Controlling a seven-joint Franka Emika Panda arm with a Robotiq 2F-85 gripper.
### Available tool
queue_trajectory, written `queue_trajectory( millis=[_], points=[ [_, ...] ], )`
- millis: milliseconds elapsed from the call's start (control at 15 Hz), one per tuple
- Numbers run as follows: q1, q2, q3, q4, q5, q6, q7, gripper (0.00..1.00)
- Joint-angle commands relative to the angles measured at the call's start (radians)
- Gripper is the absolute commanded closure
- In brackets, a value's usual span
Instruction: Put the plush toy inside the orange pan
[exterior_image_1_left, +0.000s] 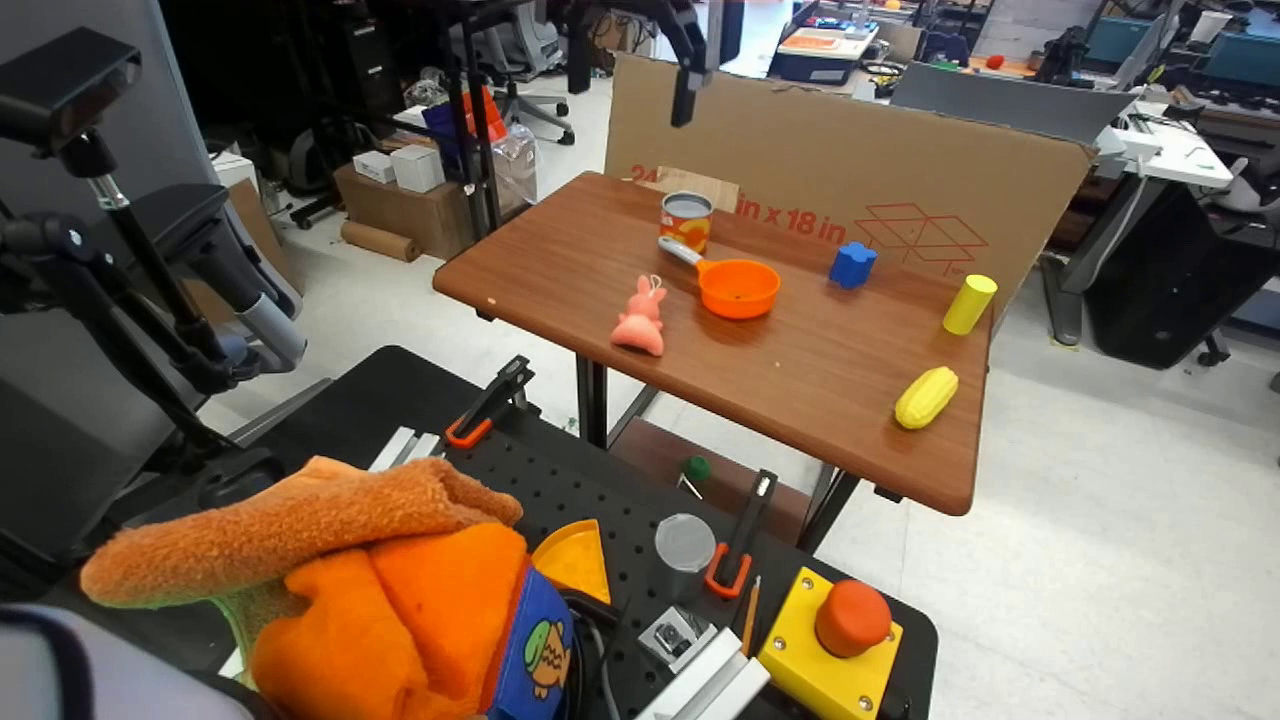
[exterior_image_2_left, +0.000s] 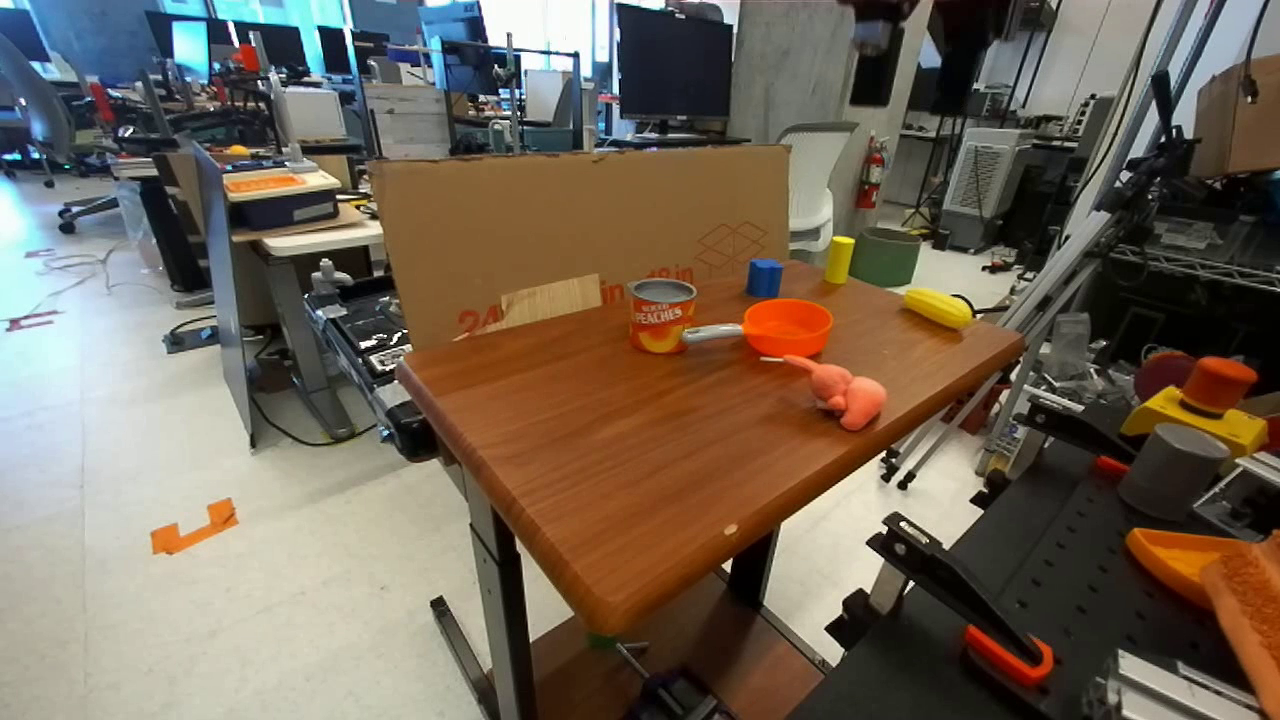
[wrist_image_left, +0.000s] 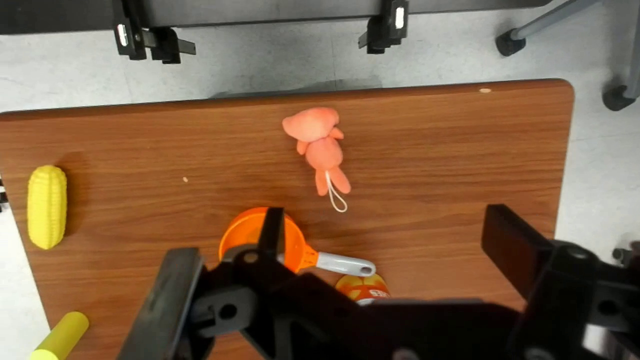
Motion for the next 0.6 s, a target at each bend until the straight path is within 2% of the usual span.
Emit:
queue_trajectory(
  millis=[0,200,533],
  points=[
    [-0.019,0.131,-0.025,0.023,-0.063,0.085,-0.058,0.00],
    [-0.027,0.231,-0.041,0.038,-0.107,0.128,-0.079,0.00],
    [-0.024,0.372,-0.053,0.090,-0.122,0.129,-0.119,0.00]
  ],
)
